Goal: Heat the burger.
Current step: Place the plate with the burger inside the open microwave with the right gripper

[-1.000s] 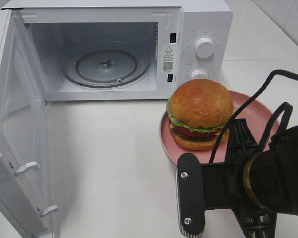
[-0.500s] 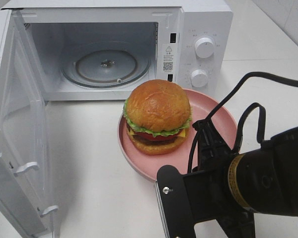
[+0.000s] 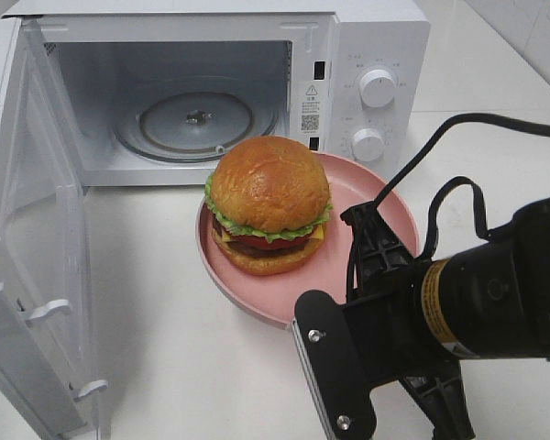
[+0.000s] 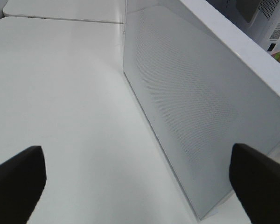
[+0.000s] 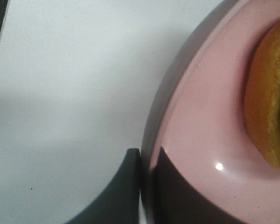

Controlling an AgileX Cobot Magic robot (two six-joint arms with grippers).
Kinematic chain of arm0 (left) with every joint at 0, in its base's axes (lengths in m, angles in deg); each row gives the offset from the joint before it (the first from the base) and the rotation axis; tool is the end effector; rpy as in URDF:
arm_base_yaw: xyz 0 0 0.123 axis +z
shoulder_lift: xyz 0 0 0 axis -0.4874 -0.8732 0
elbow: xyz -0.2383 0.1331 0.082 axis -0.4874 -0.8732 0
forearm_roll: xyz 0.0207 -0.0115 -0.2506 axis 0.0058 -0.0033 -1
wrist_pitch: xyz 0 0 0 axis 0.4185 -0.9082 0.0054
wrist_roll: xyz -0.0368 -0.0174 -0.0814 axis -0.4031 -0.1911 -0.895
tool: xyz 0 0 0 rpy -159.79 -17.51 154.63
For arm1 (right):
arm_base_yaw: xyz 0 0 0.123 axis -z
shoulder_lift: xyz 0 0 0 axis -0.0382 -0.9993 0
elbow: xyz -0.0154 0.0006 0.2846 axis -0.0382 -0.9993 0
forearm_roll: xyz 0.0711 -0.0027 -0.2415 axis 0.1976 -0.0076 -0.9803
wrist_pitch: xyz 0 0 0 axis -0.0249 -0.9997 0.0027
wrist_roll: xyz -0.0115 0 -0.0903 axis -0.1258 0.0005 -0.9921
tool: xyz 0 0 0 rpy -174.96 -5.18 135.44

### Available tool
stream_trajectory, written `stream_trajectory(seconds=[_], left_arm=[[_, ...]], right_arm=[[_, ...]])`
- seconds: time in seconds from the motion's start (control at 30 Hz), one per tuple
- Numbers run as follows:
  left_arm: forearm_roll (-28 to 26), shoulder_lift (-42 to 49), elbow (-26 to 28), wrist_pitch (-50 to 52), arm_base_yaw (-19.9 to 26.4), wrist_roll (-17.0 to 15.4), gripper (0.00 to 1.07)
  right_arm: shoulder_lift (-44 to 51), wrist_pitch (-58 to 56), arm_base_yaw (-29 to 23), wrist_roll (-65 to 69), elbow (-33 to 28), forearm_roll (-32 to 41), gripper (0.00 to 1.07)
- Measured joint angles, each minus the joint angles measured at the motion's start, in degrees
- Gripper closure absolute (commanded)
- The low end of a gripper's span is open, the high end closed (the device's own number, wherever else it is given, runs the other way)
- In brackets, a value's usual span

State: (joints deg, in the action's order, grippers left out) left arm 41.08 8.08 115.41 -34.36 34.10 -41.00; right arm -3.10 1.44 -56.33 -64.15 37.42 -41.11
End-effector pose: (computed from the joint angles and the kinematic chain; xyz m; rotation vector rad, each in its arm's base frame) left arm -0.0045 -0.0180 0.2838 0.0287 2.0283 -0.1491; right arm 0.1570 0.1866 0.1736 -2.1380 1.4250 -0.3059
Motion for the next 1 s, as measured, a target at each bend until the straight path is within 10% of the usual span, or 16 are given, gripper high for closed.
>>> stream_trajectory(seconds=[0.63,1.0], left_arm=[[0.0,0.0,0.0,0.0,0.0,0.0,0.07],[0.0,0.0,0.0,0.0,0.0,0.0,0.07]], right_arm=[[0.0,3.4,12.0,-55.7,0.0,40.5,1.07],[-0.1,4.8,12.4,-59.2,0.0,41.9,1.07]])
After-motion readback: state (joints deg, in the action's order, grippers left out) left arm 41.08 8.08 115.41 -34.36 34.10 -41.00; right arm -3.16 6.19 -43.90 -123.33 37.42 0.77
